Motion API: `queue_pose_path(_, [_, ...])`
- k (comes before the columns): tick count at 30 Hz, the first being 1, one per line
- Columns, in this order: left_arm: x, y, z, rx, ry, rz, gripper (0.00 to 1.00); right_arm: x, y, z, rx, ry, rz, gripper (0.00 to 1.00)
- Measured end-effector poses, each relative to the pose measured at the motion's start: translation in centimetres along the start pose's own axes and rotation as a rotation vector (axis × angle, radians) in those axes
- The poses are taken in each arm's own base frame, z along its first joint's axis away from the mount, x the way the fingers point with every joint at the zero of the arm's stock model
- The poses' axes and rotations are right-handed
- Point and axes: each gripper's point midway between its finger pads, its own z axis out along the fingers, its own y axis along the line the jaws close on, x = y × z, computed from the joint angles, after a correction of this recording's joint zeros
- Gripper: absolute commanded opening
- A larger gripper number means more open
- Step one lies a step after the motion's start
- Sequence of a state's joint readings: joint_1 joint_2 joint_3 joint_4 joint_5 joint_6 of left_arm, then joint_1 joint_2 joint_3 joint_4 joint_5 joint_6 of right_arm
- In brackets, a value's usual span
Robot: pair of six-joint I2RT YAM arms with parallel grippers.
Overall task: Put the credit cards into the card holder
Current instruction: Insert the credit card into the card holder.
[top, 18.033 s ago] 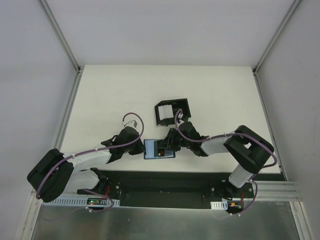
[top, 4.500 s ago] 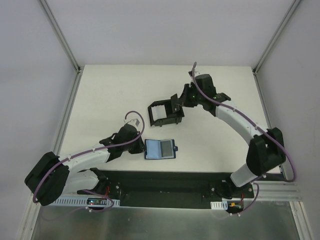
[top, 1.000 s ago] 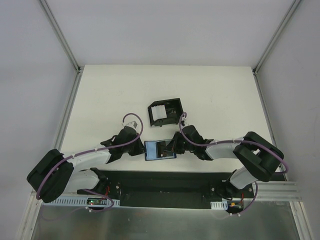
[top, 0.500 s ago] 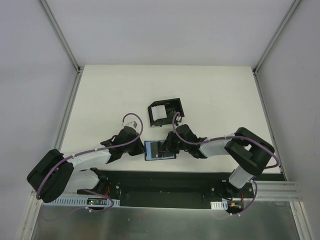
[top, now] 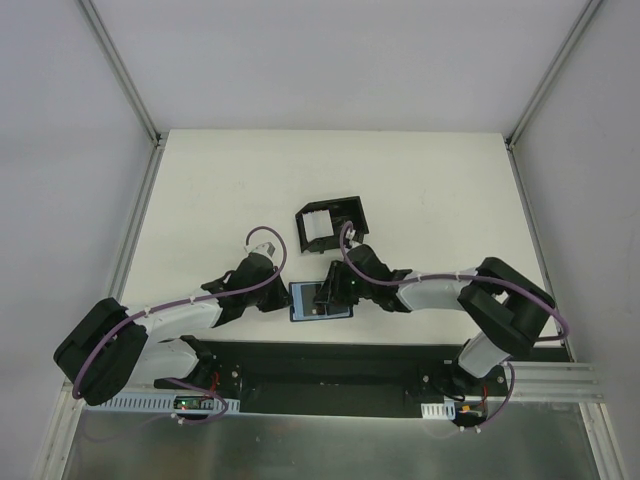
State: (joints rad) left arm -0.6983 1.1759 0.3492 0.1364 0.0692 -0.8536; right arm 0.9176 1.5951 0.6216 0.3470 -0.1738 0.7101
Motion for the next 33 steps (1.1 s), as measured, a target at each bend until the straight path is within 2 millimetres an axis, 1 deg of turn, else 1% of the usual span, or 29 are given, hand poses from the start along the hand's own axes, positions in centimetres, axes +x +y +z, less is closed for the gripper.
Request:
queue_pose_path(5, [0.0,0.0,0.0,0.0,0.0,0.0,0.0,0.0,0.4,0.5,0.015,0.02,-0.032,0.36])
queue_pose_path(13, [0.0,0.0,0.0,-0.001,-0.003,0.001,0.0,0.0,1.2,1.2,0.031,0.049,-0.086,0.31])
queue_pose_path(16, [-0.1,0.0,0.0,-0.001,-0.003,0.0,0.0,0.1,1.4,1.3,0.041,0.056,-0.104,0.26])
queue_pose_path(19, [-0.1,0.0,0.0,-0.001,-0.003,0.001,0.0,0.2,1.2,1.3,0.056,0.06,-0.119,0.16])
queue_pose_path(20, [-0.1,0.0,0.0,-0.002,-0.003,0.001,0.0,0.2,1.1,1.3,0.062,0.062,-0.122,0.11])
queue_pose_path(21, [-0.1,0.0,0.0,-0.002,-0.003,0.001,0.0,0.2,1.0,1.3,0.067,0.064,-0.124,0.08])
queue_pose_path(23, [-0.1,0.0,0.0,-0.003,-0.003,0.001,0.0,0.2,0.9,1.4,0.075,0.069,-0.129,0.09])
queue_pose_path(24, [-0.1,0.1,-0.1,-0.003,-0.003,0.001,0.0,0.2,0.9,1.4,0.076,0.069,-0.131,0.12])
queue_pose_path(25, [-0.1,0.1,-0.1,-0.005,-0.005,0.001,0.0,0.2,0.9,1.4,0.076,0.07,-0.133,0.19])
queue_pose_path(26, [-0.1,0.1,-0.1,-0.006,-0.006,0.001,0.0,0.2,0.9,1.4,0.076,0.07,-0.136,0.22])
queue_pose_path(29, [-0.1,0.1,-0.1,-0.006,-0.006,0.001,0.0,0.2,1.1,1.4,0.067,0.073,-0.154,0.23])
queue_pose_path(33, [-0.1,0.1,-0.1,-0.006,-0.006,0.001,0.0,0.3,1.3,1.4,0.057,0.075,-0.178,0.27])
